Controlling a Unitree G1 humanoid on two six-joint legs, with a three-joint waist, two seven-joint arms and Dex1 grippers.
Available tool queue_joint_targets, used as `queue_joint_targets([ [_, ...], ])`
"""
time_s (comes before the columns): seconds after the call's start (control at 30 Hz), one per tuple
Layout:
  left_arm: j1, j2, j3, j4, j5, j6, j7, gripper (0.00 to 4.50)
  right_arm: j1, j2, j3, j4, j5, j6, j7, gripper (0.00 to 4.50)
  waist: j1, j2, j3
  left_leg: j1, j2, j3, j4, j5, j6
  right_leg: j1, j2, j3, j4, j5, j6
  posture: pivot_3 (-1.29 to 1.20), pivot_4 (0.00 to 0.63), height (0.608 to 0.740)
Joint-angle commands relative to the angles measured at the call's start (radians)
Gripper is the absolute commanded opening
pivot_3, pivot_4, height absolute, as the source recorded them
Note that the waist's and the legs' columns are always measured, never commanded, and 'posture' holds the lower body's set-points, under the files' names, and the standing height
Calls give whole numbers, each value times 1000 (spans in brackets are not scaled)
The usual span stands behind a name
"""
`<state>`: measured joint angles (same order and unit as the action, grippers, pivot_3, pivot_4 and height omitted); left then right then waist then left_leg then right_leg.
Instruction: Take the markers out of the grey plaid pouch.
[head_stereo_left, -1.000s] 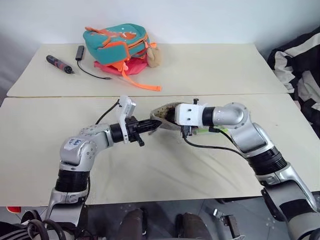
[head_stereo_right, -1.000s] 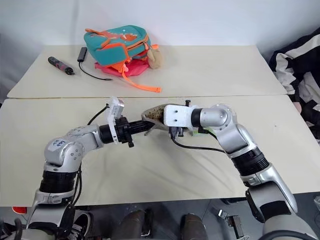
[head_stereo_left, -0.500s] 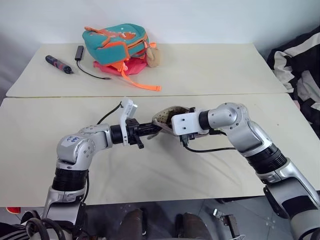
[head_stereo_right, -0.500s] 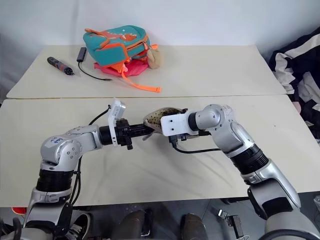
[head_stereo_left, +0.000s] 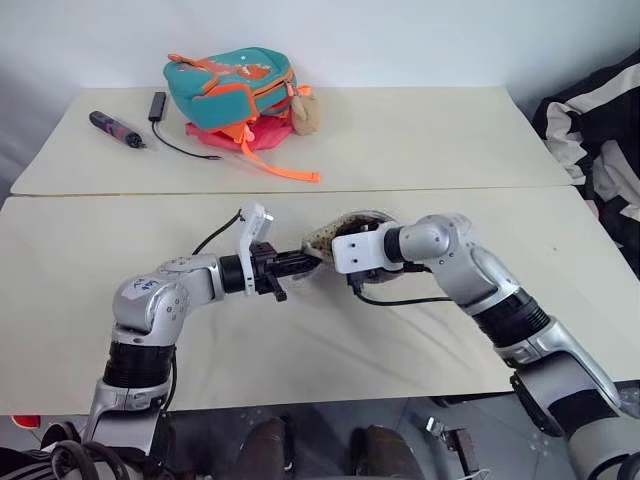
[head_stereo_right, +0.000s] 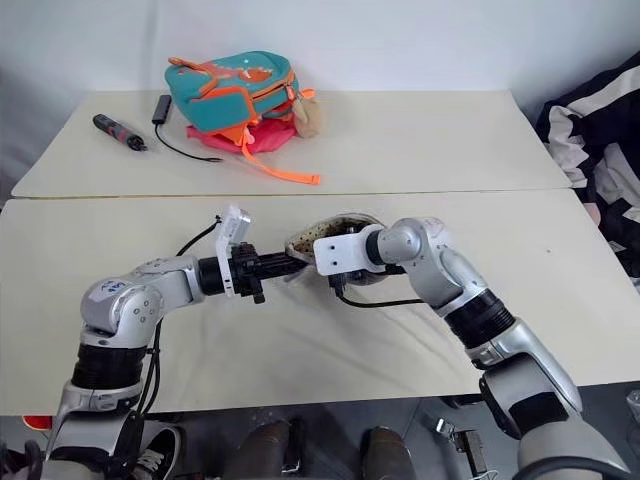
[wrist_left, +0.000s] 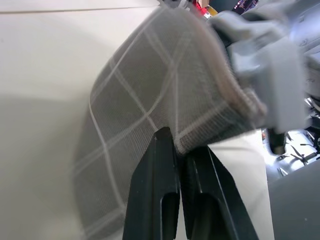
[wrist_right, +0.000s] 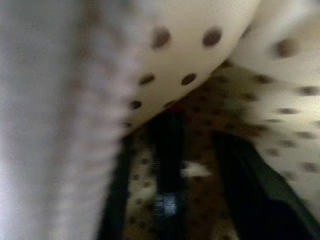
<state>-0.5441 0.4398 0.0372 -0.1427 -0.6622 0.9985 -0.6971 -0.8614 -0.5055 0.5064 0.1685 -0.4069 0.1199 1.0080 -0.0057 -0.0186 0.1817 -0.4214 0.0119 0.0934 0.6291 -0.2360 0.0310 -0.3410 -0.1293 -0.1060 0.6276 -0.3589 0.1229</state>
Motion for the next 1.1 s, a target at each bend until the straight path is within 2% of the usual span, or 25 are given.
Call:
queue_joint_targets([
  [0.03, -24, -4, 28, -39, -39, -6, -6, 0, -26, 5, 1, 53, -45, 0, -41, 2589, 0, 0, 0, 0, 0, 0, 0, 0, 0, 0, 0, 0, 0, 0, 0, 0, 150, 740],
  [0.27, -17, -18, 29, -49, -52, 3, 6, 0, -22, 34, -10, 103, -51, 24, -86, 2589, -1, 0, 0, 0, 0, 0, 0, 0, 0, 0, 0, 0, 0, 0, 0, 0, 150, 740],
  [0.37, -15, -21, 27, -52, -48, 1, 11, 0, -15, 38, -5, 117, -58, 18, -107, 1962, -1, 0, 0, 0, 0, 0, 0, 0, 0, 0, 0, 0, 0, 0, 0, 0, 150, 740],
  [0.5, -14, -25, 37, -51, -48, -1, 20, 0, -14, 42, -21, 112, -45, -1, -132, 662, -1, 0, 0, 0, 0, 0, 0, 0, 0, 0, 0, 0, 0, 0, 0, 0, 150, 740],
  [0.53, -13, -24, 37, -51, -44, -5, 22, 0, -11, 44, -33, 99, -31, 5, -130, 562, -1, 0, 0, 0, 0, 0, 0, 0, 0, 0, 0, 0, 0, 0, 0, 0, 150, 740],
  [0.67, -9, -15, 43, -35, -12, -38, 33, 0, 8, 19, -82, 0, 38, 6, -80, 562, 1, 0, 0, 0, 0, 0, 0, 0, 0, 0, 0, 0, 0, 0, 0, 0, 150, 740],
  [0.83, -19, 12, 32, 25, 73, -147, 40, 0, 58, 9, -195, -112, 205, -1, -29, 562, 1, 0, 0, 0, 0, 0, 0, 0, 0, 0, 0, 0, 0, 0, 0, 0, 150, 740],
  [0.93, -9, 50, 8, 60, 122, -215, 4, 0, 115, 6, -260, -172, 321, 62, 11, 562, 3, 0, 0, 0, 0, 0, -1, 0, 0, 0, 0, 0, 0, 0, 0, 0, 150, 740],
  [1.1, -22, 55, 10, 100, 137, -264, -4, 0, 148, -17, -277, -222, 396, 61, 48, 562, 2, 0, 0, 0, 0, 0, -1, 0, 0, 0, 0, 0, 0, 0, 0, 0, 150, 740],
])
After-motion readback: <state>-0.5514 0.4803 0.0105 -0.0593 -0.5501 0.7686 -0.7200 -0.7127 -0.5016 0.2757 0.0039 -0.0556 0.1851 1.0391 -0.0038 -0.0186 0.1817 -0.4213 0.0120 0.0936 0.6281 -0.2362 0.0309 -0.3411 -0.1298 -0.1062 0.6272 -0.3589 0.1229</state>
